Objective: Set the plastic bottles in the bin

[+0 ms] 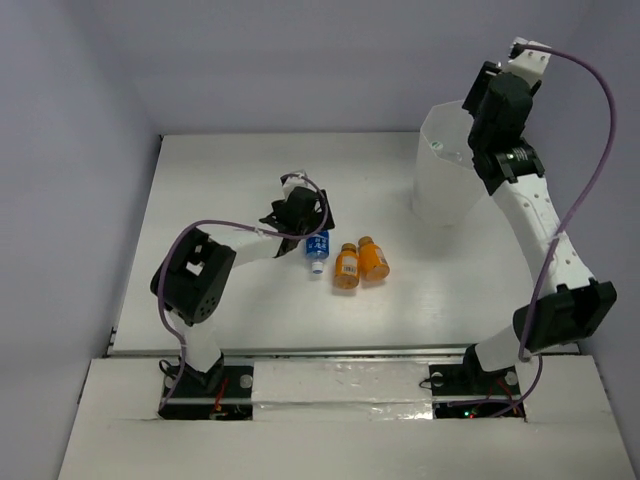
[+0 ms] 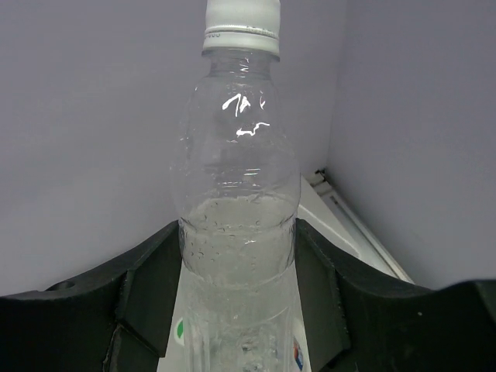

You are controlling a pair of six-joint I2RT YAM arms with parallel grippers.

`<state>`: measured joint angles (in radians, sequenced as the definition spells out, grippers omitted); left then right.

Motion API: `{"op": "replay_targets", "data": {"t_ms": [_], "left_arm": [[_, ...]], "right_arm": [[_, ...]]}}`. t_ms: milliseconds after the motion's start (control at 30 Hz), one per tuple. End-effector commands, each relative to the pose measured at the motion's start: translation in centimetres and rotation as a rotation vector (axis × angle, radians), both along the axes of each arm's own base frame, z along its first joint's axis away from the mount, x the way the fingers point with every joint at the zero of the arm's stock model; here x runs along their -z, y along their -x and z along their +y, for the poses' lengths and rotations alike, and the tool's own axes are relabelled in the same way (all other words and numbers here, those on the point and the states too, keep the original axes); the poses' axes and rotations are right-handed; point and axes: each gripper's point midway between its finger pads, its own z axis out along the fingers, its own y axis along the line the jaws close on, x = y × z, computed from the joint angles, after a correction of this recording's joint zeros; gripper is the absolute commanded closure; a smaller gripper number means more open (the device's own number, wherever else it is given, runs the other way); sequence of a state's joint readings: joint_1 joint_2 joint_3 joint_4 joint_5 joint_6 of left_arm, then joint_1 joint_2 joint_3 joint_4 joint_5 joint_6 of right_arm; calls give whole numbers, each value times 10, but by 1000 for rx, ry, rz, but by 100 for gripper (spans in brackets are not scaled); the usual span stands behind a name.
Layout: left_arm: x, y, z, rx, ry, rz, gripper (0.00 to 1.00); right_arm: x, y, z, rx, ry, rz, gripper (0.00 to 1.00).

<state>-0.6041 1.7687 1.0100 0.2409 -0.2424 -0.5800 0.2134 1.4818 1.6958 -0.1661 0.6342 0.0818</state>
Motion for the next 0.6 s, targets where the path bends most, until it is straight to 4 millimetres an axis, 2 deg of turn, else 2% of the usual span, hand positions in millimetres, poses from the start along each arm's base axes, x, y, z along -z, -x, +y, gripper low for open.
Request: {"op": "replay_targets", "data": {"t_ms": [0,67,233,267,400,567], "left_arm": [[4,-12,3,-11,-44,-1,10],[6,-13,4,-15,-53,0,11],[10,-16,10,-30,-62,-5,11],[11,-17,9,-29,-60,-3,12],[15,-21,5,-26,-57,0,12],[22,-27,8,-41,-68,8,13]], "right_arm": [[-2,-13,-15,79,-2,-62,41],[14,-23,-14,87,7,-32,41],[46,-28,-13,75,-24,4,36],[45,-28,-12,70,-35,-13,34],[51,-22,-5,25,-74,-12,15],[49,-11,0,-17,-105,-11,7]]}}
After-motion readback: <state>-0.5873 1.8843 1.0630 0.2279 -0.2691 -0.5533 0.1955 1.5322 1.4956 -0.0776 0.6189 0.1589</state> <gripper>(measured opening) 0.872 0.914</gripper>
